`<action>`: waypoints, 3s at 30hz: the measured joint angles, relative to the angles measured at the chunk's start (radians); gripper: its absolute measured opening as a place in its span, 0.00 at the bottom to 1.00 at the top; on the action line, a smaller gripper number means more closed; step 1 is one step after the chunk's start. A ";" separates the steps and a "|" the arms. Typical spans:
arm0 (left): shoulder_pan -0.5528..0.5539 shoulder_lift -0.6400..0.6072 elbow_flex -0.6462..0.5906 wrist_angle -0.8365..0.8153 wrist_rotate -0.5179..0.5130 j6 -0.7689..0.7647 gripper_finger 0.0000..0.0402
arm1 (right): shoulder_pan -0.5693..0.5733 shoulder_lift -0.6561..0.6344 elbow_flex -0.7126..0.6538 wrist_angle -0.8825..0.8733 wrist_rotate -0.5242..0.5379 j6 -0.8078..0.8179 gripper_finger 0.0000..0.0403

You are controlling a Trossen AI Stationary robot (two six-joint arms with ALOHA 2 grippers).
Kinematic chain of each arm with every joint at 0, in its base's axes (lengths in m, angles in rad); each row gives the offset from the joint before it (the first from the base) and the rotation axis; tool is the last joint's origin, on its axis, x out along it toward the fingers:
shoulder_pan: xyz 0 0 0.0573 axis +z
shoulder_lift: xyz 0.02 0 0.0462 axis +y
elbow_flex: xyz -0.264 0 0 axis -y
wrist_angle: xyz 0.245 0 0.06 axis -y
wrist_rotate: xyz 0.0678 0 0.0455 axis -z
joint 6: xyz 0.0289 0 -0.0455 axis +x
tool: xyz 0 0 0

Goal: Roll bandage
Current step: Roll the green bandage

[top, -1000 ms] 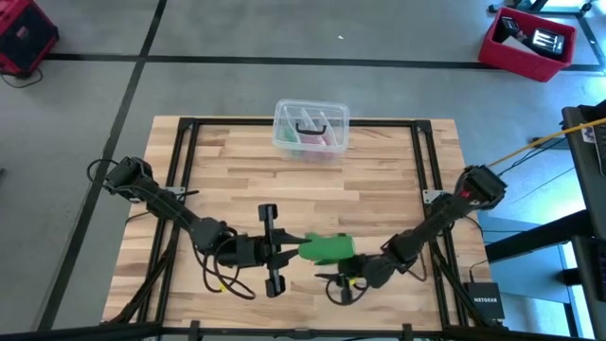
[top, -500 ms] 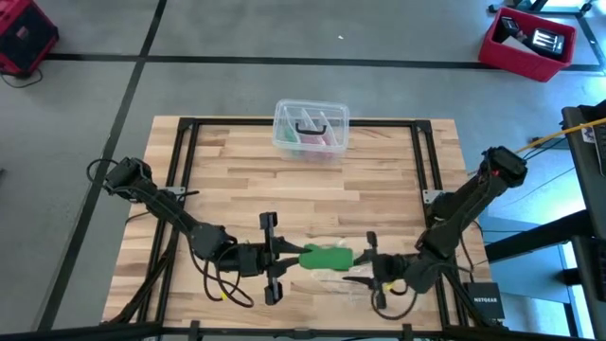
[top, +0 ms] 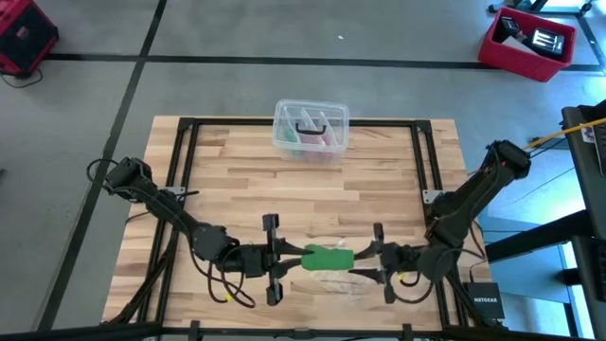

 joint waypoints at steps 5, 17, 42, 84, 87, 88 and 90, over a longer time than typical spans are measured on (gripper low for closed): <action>0.000 0.000 0.000 -0.026 -0.001 -0.032 0.05 | 0.000 -0.039 0.000 -0.007 0.005 -0.019 0.32; 0.015 0.000 0.000 -0.036 -0.001 -0.048 0.05 | 0.000 0.001 0.000 0.103 -0.003 -0.048 0.32; 0.015 0.000 0.000 -0.033 0.000 -0.061 0.05 | -0.052 0.026 0.001 -0.051 0.041 -0.017 0.02; -0.013 0.000 0.000 -0.035 0.000 -0.042 0.05 | -0.039 -0.075 0.127 -0.172 -0.090 -0.063 0.55; -0.013 0.000 -0.001 -0.036 0.000 -0.039 0.05 | -0.055 -0.026 0.127 -0.130 -0.116 -0.063 0.56; -0.013 0.000 -0.001 -0.037 0.000 -0.040 0.05 | -0.055 -0.011 0.127 -0.103 -0.137 -0.070 0.56; -0.011 0.000 -0.001 -0.038 0.000 -0.043 0.05 | -0.055 0.013 0.127 -0.057 -0.148 -0.110 0.54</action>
